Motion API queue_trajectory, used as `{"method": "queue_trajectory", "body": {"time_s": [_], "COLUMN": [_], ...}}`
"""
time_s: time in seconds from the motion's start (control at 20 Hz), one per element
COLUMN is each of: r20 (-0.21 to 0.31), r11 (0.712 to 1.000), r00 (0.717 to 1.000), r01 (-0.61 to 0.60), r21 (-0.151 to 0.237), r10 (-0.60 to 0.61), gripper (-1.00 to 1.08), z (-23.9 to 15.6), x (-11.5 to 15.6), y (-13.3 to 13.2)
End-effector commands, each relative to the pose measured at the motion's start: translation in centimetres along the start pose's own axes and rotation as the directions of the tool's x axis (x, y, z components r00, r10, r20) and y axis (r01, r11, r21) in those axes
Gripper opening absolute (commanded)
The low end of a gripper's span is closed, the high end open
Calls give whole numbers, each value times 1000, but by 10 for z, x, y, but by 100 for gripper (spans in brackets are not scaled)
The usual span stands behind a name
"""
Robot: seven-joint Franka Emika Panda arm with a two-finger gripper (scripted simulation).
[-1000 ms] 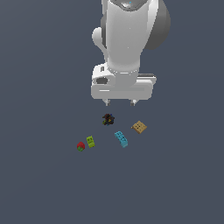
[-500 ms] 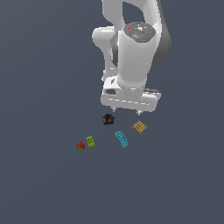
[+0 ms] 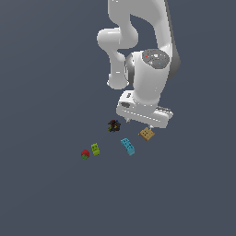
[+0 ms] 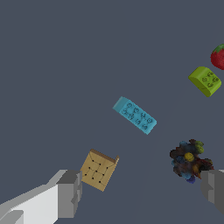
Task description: Pick up a designated object from a clutter of objects.
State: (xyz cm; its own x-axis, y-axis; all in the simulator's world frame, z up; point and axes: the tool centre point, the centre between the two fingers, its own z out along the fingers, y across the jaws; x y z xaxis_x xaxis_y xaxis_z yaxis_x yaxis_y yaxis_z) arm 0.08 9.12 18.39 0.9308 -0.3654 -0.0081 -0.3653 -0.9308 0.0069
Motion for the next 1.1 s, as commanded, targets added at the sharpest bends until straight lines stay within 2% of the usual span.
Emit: {"method": "queue_trajectory", "body": {"time_s": [0.0,0.4,1.05], "r20": [-2,-5,-5], "r11": [999,980,918], "r00": [999,980,918], "r01": [-49,-198,-396], "r21": [0,2,8], "r10": [49,198,396], "gripper": [100,100,100], "z": [13,55,109], "x": [-5,-26,-60], "y": [-6,-24,-43]}}
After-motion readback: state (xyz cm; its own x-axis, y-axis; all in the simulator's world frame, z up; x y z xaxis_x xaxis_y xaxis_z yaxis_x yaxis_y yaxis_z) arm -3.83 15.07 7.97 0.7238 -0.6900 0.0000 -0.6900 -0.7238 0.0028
